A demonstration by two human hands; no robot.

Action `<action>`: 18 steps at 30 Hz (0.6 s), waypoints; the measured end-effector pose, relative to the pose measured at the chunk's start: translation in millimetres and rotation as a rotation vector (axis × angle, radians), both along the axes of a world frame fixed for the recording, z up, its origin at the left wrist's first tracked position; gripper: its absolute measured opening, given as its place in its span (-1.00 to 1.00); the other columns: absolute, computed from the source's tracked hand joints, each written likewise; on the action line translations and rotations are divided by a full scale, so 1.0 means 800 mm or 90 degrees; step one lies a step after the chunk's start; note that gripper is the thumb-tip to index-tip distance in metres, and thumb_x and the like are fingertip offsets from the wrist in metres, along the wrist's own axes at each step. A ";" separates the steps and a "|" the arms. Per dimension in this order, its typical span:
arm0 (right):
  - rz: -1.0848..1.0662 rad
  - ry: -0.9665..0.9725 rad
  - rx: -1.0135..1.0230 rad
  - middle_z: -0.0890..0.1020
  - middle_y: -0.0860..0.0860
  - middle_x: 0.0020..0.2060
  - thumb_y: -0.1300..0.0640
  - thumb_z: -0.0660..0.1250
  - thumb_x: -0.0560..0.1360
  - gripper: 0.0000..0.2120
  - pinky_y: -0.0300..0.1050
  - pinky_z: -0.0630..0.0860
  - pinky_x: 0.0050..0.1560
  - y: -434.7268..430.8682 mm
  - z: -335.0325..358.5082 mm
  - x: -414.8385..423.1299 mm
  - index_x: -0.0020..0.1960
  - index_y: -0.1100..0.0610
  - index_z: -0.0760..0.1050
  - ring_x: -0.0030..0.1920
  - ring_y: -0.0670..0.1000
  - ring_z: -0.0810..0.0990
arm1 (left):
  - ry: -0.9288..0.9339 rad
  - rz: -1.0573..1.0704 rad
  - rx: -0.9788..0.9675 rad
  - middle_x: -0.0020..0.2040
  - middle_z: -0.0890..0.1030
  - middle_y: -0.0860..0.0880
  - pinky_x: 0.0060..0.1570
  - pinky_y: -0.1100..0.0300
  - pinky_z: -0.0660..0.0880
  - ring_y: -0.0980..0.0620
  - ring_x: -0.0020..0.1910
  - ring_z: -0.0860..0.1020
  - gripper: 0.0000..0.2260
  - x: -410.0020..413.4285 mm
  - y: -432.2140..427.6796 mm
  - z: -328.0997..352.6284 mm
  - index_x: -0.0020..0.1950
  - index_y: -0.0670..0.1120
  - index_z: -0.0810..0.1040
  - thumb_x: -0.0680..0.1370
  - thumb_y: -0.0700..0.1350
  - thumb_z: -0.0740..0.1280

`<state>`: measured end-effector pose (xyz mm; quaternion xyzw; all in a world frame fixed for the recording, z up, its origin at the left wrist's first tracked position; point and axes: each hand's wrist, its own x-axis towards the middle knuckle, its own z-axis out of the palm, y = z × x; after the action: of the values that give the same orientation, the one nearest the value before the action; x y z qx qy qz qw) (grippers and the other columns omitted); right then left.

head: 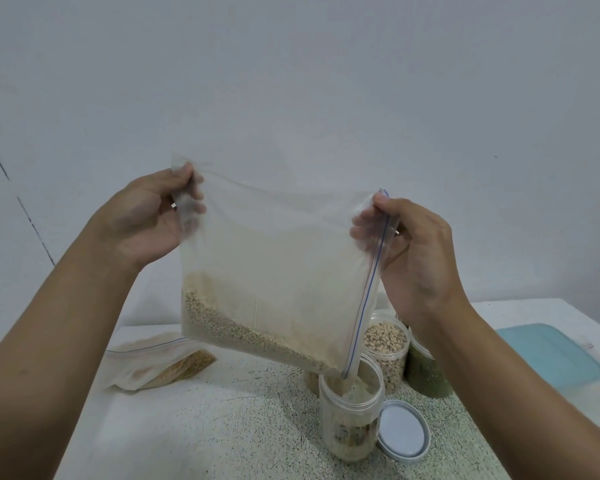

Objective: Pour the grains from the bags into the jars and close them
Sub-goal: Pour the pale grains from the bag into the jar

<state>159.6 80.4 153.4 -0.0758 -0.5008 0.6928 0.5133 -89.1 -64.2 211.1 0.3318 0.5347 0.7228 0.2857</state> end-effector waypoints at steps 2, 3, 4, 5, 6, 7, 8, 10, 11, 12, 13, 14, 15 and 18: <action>-0.002 0.000 0.000 0.62 0.07 -0.30 0.24 0.32 0.59 -0.80 0.11 0.40 0.00 0.000 -0.001 0.000 -0.20 0.23 0.58 -0.26 0.04 0.63 | -0.003 -0.001 -0.002 -0.31 0.56 0.07 -0.32 0.28 0.51 0.09 -0.36 0.56 -0.63 0.000 0.000 0.000 -0.36 0.00 0.68 0.64 -0.05 0.31; -0.002 0.000 0.002 0.62 0.07 -0.30 0.24 0.32 0.59 -0.80 0.11 0.40 0.00 0.001 0.000 0.000 -0.20 0.23 0.58 -0.26 0.04 0.63 | -0.005 -0.001 -0.002 -0.31 0.56 0.07 -0.32 0.28 0.51 0.10 -0.36 0.56 -0.63 0.000 0.000 0.000 -0.36 0.00 0.68 0.63 -0.06 0.31; -0.003 -0.001 0.003 0.62 0.07 -0.30 0.24 0.32 0.59 -0.80 0.10 0.40 0.00 0.001 0.000 0.000 -0.20 0.23 0.57 -0.26 0.04 0.63 | -0.007 -0.001 -0.001 -0.31 0.56 0.07 -0.32 0.28 0.51 0.10 -0.36 0.56 -0.63 0.000 0.000 0.000 -0.36 0.00 0.68 0.63 -0.06 0.31; -0.003 -0.002 0.003 0.62 0.07 -0.30 0.24 0.31 0.59 -0.79 0.09 0.40 -0.01 0.001 0.001 0.001 -0.20 0.23 0.57 -0.26 0.03 0.63 | -0.009 -0.001 0.001 -0.31 0.56 0.06 -0.33 0.28 0.52 0.10 -0.36 0.56 -0.63 0.000 0.000 0.000 -0.36 0.00 0.68 0.63 -0.06 0.31; -0.004 -0.003 0.003 0.62 0.07 -0.30 0.24 0.31 0.59 -0.80 0.09 0.40 -0.01 0.001 0.001 0.001 -0.20 0.24 0.56 -0.26 0.03 0.63 | -0.010 -0.001 0.002 -0.31 0.56 0.06 -0.33 0.28 0.52 0.09 -0.37 0.56 -0.63 0.000 0.000 0.000 -0.35 0.00 0.68 0.63 -0.06 0.31; -0.006 -0.002 0.002 0.62 0.07 -0.30 0.24 0.31 0.59 -0.80 0.09 0.40 -0.01 0.001 0.001 0.001 -0.20 0.24 0.56 -0.26 0.03 0.63 | -0.012 -0.001 0.004 -0.31 0.56 0.06 -0.34 0.28 0.52 0.09 -0.37 0.56 -0.64 0.000 0.001 0.001 -0.35 0.00 0.68 0.63 -0.07 0.31; -0.007 -0.001 0.002 0.62 0.07 -0.30 0.24 0.31 0.59 -0.81 0.10 0.40 0.00 0.001 0.002 0.001 -0.19 0.24 0.56 -0.26 0.03 0.63 | -0.013 -0.001 0.005 -0.31 0.56 0.06 -0.35 0.28 0.52 0.09 -0.37 0.56 -0.64 0.000 0.001 0.001 -0.34 0.00 0.68 0.63 -0.07 0.31; -0.006 0.001 0.001 0.62 0.06 -0.30 0.25 0.31 0.59 -0.81 0.10 0.39 0.00 0.001 0.002 0.000 -0.19 0.24 0.56 -0.26 0.03 0.63 | -0.016 -0.002 0.006 -0.31 0.56 0.06 -0.35 0.28 0.52 0.09 -0.37 0.55 -0.65 0.000 0.001 0.002 -0.34 0.00 0.68 0.63 -0.07 0.31; -0.006 0.001 0.001 0.62 0.06 -0.30 0.24 0.31 0.59 -0.81 0.10 0.40 0.00 0.001 0.002 0.000 -0.19 0.24 0.56 -0.26 0.04 0.63 | -0.017 -0.003 0.006 -0.31 0.57 0.06 -0.35 0.28 0.52 0.09 -0.37 0.55 -0.65 0.000 0.002 0.002 -0.34 0.00 0.68 0.63 -0.07 0.32; -0.006 0.001 0.001 0.61 0.06 -0.30 0.24 0.31 0.59 -0.80 0.10 0.40 0.00 0.001 0.002 -0.001 -0.19 0.24 0.56 -0.25 0.04 0.63 | -0.018 -0.002 0.008 -0.31 0.57 0.06 -0.34 0.28 0.52 0.09 -0.37 0.55 -0.65 0.001 0.002 0.002 -0.35 -0.01 0.68 0.63 -0.07 0.32; -0.005 0.001 0.001 0.61 0.06 -0.30 0.24 0.31 0.59 -0.80 0.09 0.41 0.00 0.002 0.002 0.000 -0.20 0.23 0.56 -0.25 0.04 0.63 | -0.018 -0.002 0.009 -0.31 0.57 0.06 -0.33 0.28 0.53 0.09 -0.37 0.55 -0.65 0.001 0.003 0.003 -0.35 -0.01 0.68 0.63 -0.08 0.32; -0.005 0.001 0.001 0.61 0.05 -0.30 0.24 0.31 0.59 -0.80 0.08 0.41 0.00 0.002 0.002 0.000 -0.19 0.23 0.56 -0.25 0.03 0.63 | -0.017 -0.002 0.010 -0.31 0.57 0.06 -0.32 0.28 0.53 0.09 -0.37 0.55 -0.65 0.001 0.003 0.003 -0.35 -0.01 0.68 0.62 -0.08 0.32; -0.005 0.002 0.000 0.61 0.05 -0.30 0.24 0.31 0.60 -0.80 0.08 0.42 -0.01 0.002 0.002 0.000 -0.19 0.23 0.56 -0.25 0.03 0.63 | -0.016 -0.002 0.010 -0.31 0.57 0.06 -0.32 0.28 0.53 0.09 -0.37 0.55 -0.65 0.001 0.004 0.003 -0.34 -0.01 0.68 0.62 -0.08 0.32; -0.010 0.002 -0.005 0.62 0.04 -0.31 0.24 0.31 0.60 -0.79 0.06 0.43 -0.02 0.002 0.002 0.000 -0.20 0.23 0.57 -0.27 0.03 0.63 | -0.014 -0.003 0.008 -0.31 0.57 0.06 -0.33 0.28 0.54 0.09 -0.37 0.55 -0.67 0.001 0.005 0.003 -0.34 -0.01 0.68 0.61 -0.07 0.33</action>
<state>159.4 82.3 154.8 -0.0810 -0.4967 0.6908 0.5191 -88.6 -60.5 213.5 0.3267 0.5264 0.7290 0.2909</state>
